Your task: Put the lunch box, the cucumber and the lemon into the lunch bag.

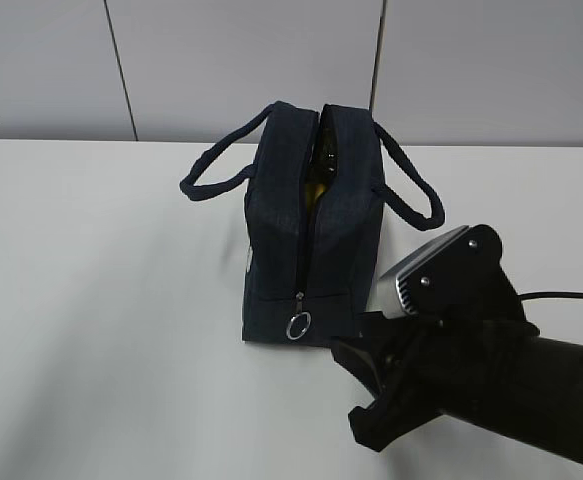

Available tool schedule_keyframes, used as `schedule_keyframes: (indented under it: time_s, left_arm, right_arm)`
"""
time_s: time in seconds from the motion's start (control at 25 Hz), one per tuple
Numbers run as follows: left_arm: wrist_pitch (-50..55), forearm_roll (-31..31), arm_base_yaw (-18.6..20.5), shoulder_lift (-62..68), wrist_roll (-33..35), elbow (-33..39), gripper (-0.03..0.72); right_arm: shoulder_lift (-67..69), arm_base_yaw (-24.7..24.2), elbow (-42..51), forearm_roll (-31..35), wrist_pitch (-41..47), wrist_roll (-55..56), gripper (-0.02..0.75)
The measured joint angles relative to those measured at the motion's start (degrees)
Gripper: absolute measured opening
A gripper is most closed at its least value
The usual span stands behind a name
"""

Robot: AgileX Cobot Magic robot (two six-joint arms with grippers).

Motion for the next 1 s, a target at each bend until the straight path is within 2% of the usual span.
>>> schedule_keyframes:
  time_s: [0.16, 0.32, 0.56, 1.0]
  left_arm:
    - [0.0, 0.0, 0.0, 0.0, -0.8, 0.0, 0.276]
    - [0.0, 0.0, 0.0, 0.0, -1.0, 0.0, 0.276]
    - [0.0, 0.0, 0.0, 0.0, -1.3, 0.0, 0.276]
    - [0.0, 0.0, 0.0, 0.0, -1.6, 0.0, 0.276]
  right_arm:
    - [4.0, 0.0, 0.0, -8.0, -5.9, 8.1, 0.276]
    - [7.6, 0.0, -0.1, -10.3, -10.3, 10.1, 0.276]
    - [14.3, 0.0, -3.3, -10.2, -12.9, 11.3, 0.288]
    - [18.7, 0.0, -7.3, -4.1, -12.4, 12.3, 0.312]
